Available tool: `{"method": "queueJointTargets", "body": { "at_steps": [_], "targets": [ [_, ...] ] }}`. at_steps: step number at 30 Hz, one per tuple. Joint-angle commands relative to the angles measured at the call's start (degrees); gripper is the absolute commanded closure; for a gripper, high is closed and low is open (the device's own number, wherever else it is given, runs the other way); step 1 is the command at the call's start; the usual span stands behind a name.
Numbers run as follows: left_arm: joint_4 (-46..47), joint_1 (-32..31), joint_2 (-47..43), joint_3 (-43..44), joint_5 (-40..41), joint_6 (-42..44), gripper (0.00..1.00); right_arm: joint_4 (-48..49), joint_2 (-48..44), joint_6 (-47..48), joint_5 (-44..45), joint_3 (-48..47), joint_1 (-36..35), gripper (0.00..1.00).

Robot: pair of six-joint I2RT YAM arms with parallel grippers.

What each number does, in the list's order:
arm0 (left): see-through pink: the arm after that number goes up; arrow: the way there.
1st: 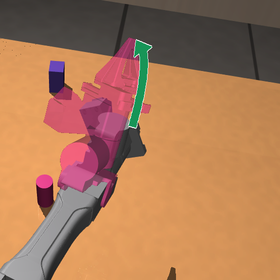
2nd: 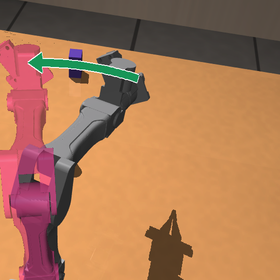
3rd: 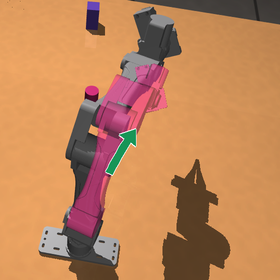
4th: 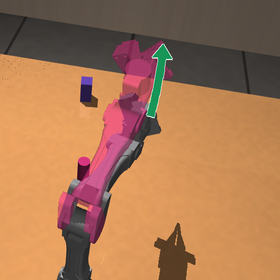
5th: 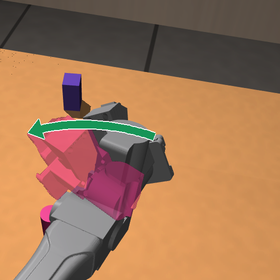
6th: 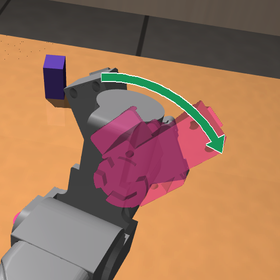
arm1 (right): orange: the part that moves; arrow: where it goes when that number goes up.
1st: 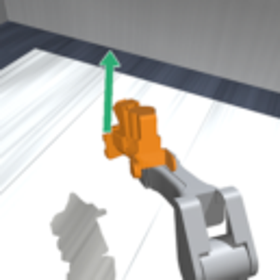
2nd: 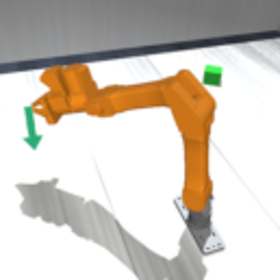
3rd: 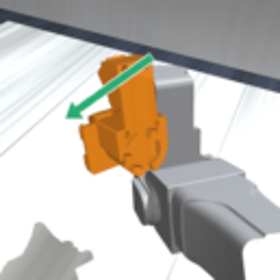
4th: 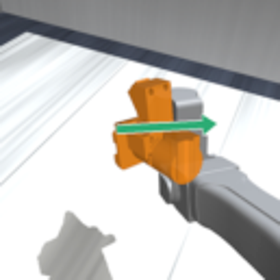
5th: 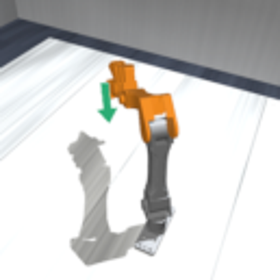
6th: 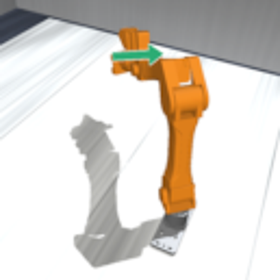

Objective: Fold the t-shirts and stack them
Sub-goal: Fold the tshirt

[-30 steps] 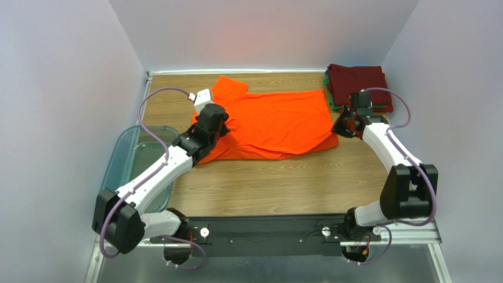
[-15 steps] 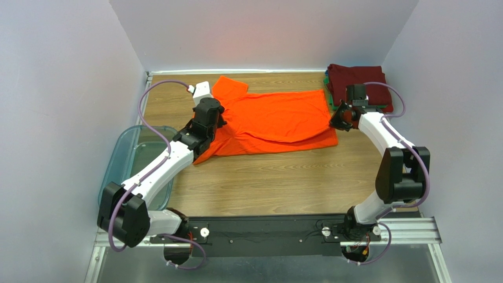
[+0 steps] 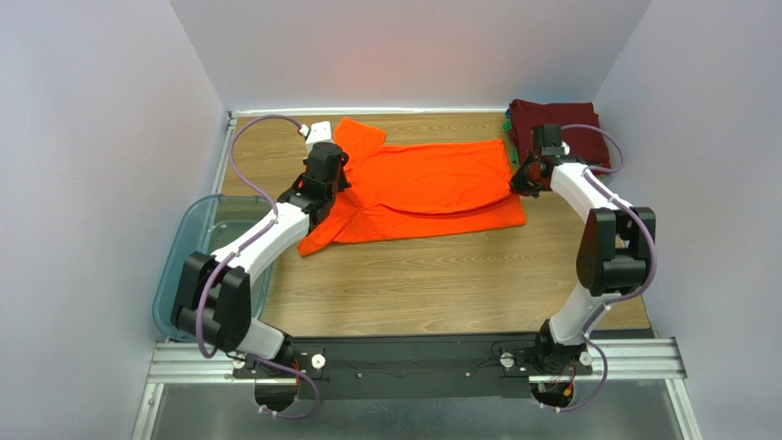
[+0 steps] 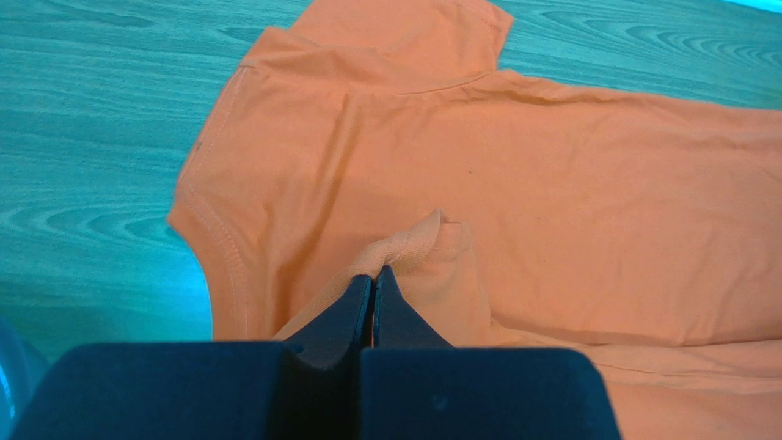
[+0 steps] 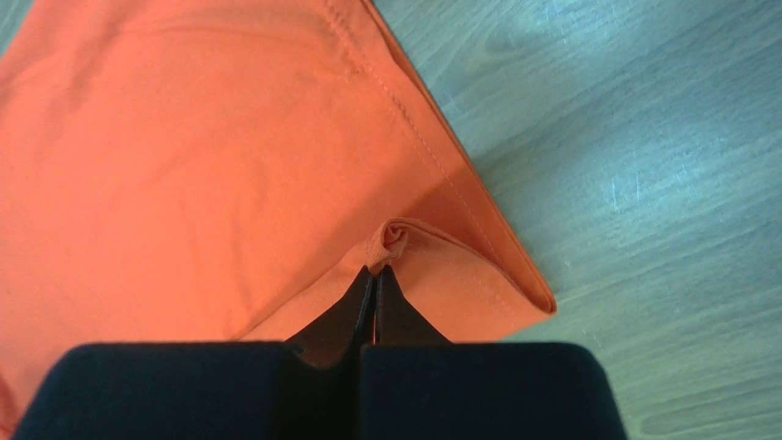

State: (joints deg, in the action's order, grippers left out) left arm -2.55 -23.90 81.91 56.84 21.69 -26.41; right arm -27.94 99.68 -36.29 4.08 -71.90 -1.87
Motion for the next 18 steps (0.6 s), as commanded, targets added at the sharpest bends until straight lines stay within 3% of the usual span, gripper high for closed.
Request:
{"method": "queueJointTargets", "body": {
  "at_steps": [1,18],
  "targets": [
    [3.8,1.2,4.1,2.9,-2.9,3.2,1.0,0.4,4.1,-2.1,2.8,-3.8,0.2,0.96],
    [4.8,5.0,18.2,10.0,-5.8,5.6,1.0,0.4,15.1,-2.6,9.1,-11.8,0.5,0.84]
  ]
}}
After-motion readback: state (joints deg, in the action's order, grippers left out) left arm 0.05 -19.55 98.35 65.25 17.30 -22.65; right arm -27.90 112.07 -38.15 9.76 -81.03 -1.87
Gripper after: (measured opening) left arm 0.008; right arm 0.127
